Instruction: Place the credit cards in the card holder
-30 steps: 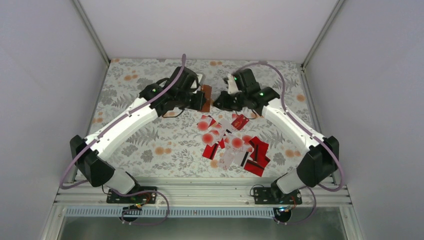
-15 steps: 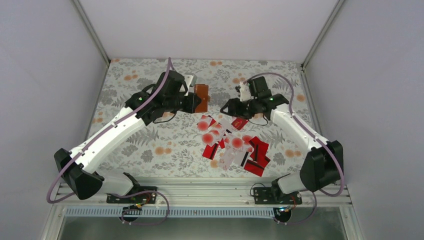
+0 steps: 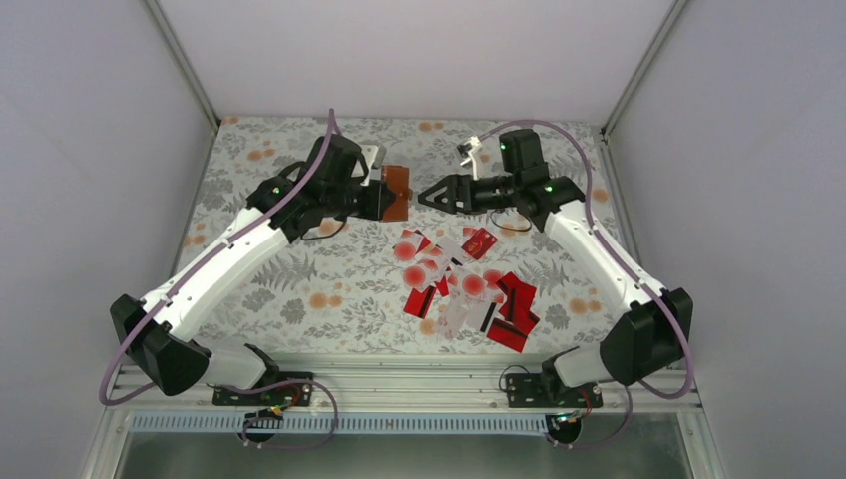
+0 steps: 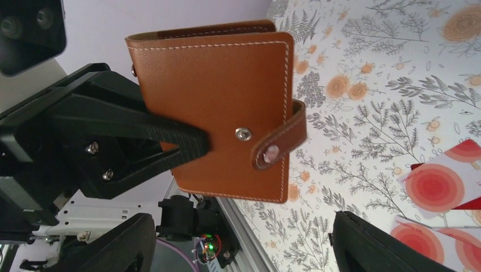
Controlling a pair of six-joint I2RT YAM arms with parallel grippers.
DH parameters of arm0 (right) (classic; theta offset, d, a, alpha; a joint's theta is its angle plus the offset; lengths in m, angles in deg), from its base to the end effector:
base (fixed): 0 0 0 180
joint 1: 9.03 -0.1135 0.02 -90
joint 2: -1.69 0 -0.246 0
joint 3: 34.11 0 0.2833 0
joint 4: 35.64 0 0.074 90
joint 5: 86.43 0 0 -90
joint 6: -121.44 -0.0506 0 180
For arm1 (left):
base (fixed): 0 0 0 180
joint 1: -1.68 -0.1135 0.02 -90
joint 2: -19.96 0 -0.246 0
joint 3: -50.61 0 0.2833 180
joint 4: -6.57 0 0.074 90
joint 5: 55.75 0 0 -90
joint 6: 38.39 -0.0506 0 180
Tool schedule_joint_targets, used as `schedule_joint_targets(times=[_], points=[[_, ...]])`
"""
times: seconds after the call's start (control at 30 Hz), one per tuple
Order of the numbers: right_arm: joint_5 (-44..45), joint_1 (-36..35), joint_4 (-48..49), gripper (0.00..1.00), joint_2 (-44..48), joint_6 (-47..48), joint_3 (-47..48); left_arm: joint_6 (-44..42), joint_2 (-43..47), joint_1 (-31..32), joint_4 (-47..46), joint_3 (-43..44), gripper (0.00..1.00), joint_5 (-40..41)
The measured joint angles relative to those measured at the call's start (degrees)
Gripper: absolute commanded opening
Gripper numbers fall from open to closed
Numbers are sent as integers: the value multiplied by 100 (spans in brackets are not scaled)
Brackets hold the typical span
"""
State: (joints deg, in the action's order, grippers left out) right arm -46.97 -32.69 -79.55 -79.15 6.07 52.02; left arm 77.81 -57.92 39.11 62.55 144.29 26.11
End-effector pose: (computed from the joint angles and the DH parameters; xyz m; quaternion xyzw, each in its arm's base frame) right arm 0.3011 0.1746 0.3162 -0.1729 0.8176 0.5127 0.1971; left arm 0.2623 -0.2098 0.3511 0.1183 0.8974 -0.2762 0.3231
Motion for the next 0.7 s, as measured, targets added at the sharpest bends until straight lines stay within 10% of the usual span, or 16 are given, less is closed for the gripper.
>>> schedule_joint_targets(times=[0.7], points=[[933, -409, -243, 37, -835, 0, 686, 42, -50, -4, -33, 46, 3, -417]])
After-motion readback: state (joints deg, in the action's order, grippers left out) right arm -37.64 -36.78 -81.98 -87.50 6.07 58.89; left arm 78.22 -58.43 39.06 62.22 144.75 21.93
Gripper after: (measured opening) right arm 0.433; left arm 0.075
